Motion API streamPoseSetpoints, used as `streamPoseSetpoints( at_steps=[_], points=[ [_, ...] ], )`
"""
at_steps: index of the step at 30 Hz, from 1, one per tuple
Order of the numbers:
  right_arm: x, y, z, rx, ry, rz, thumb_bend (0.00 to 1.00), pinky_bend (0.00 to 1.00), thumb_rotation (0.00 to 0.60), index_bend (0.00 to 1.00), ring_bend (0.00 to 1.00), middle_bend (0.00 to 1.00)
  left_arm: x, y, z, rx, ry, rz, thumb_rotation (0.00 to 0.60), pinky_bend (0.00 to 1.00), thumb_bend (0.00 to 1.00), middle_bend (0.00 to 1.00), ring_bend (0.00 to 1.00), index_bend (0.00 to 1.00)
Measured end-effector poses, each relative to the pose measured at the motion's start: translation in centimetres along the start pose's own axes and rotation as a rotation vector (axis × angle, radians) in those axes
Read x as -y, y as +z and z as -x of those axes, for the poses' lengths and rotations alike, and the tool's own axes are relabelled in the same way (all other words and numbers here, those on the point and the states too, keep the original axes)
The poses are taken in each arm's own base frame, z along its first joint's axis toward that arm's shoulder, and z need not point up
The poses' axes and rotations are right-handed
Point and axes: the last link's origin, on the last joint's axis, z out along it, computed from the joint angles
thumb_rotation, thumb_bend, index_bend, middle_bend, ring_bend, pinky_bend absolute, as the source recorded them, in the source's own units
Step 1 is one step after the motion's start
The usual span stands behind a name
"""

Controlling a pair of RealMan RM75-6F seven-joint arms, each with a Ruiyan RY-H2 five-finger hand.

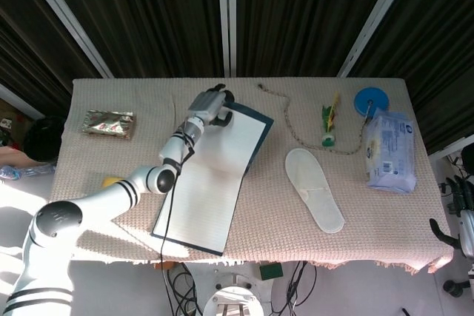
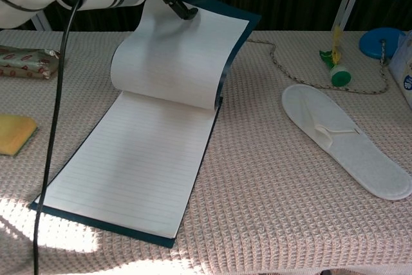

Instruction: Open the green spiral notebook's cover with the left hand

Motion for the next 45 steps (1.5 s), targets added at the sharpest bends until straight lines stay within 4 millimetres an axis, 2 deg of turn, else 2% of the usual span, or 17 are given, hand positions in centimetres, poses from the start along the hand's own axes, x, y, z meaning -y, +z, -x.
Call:
streamPoseSetpoints(
  at_steps=[2,3,5,6,8,14,18,22,23,27,31,34,37,40,41,45],
  points=[
    [-0.1,0.1,0.1,0.003,0.002,0.005,0.29,0.0,0.6,0.0,0.0,0.0,0.1,1.3,-0.9,-0.053,-0.006,-0.039,0.6,0.14,0.5,0.25,0.06,0.59],
    [-0.1,0.2,0.1,0.004,0.003,0.007,0.29,0.0,0.6,0.0,0.0,0.0,0.1,1.7,-1.2,-0.074,-0.01,-0.055,0.6,0.14,0.49,0.23,0.05,0.53],
    [-0.2,0.2,0.2,0.005,0.006,0.011,0.29,0.0,0.6,0.0,0.0,0.0,0.1,2.5,-1.7,-0.115,-0.018,-0.086,0.6,0.13,0.44,0.15,0.04,0.3],
    [-0.2,0.3,0.2,0.006,0.006,0.012,0.29,0.0,0.6,0.0,0.0,0.0,0.1,2.8,-1.8,-0.125,-0.018,-0.096,0.6,0.13,0.39,0.08,0.03,0.15],
    [-0.3,0.3,0.3,0.01,0.007,0.015,0.29,0.0,0.6,0.0,0.0,0.0,0.0,3.1,-1.5,-0.136,-0.015,-0.108,0.6,0.12,0.31,0.01,0.02,0.01],
    [-0.3,0.2,0.4,0.008,0.009,0.009,0.29,0.0,0.6,0.0,0.0,0.0,-0.7,3.0,-1.7,-0.241,0.01,-0.06,0.528,0.09,0.26,0.0,0.0,0.0],
    [-0.5,-0.1,0.3,-0.001,0.01,0.013,0.29,0.0,0.6,0.0,0.0,0.0,-0.6,2.6,-2.6,-0.326,0.029,-0.015,0.529,0.09,0.26,0.0,0.0,0.0],
    [-0.5,-0.1,0.2,-0.003,0.011,0.01,0.29,0.0,0.6,0.0,0.0,0.0,-0.3,2.3,-3.3,-0.367,0.028,0.011,0.556,0.09,0.25,0.0,0.0,0.0],
    [-0.4,-0.1,0.2,-0.003,0.012,0.008,0.29,0.0,0.6,0.0,0.0,0.0,-0.1,2.2,-3.6,-0.379,0.034,0.022,0.539,0.09,0.24,0.0,0.0,0.0],
    [-0.3,0.0,0.4,0.001,0.016,0.002,0.29,0.0,0.6,0.0,0.0,0.0,0.4,1.5,-3.6,-0.372,0.055,0.058,0.39,0.09,0.23,0.0,0.0,0.0],
    [-0.3,0.2,0.5,0.0,0.018,-0.003,0.29,0.0,0.6,0.0,0.0,0.0,1.4,-0.3,-2.8,-0.345,0.075,0.112,0.342,0.09,0.21,0.0,0.0,0.0],
    [-0.1,0.3,0.6,-0.003,0.018,-0.014,0.29,0.0,0.6,0.0,0.0,0.0,2.2,-3.2,-1.6,-0.306,0.092,0.161,0.341,0.09,0.21,0.0,0.0,0.0],
    [0.2,0.3,0.6,-0.012,0.018,-0.032,0.29,0.0,0.6,0.0,0.0,0.0,3.7,-8.0,0.2,-0.263,0.113,0.196,0.343,0.09,0.21,0.01,0.0,0.01],
    [0.6,0.2,0.7,-0.029,0.017,-0.056,0.28,0.0,0.6,0.0,0.0,0.0,7.1,-15.1,2.0,-0.243,0.139,0.165,0.342,0.09,0.21,0.01,0.0,0.03],
    [0.7,0.1,0.7,-0.037,0.016,-0.064,0.28,0.0,0.6,0.0,0.0,0.0,8.9,-18.3,2.7,-0.238,0.142,0.127,0.338,0.09,0.21,0.01,0.0,0.03],
    [1.2,-0.2,1.0,-0.056,0.014,-0.086,0.28,0.0,0.6,0.0,0.0,0.0,14.0,-28.3,4.8,-0.239,0.157,-0.047,0.301,0.09,0.2,0.01,0.0,0.04]
  ],
)
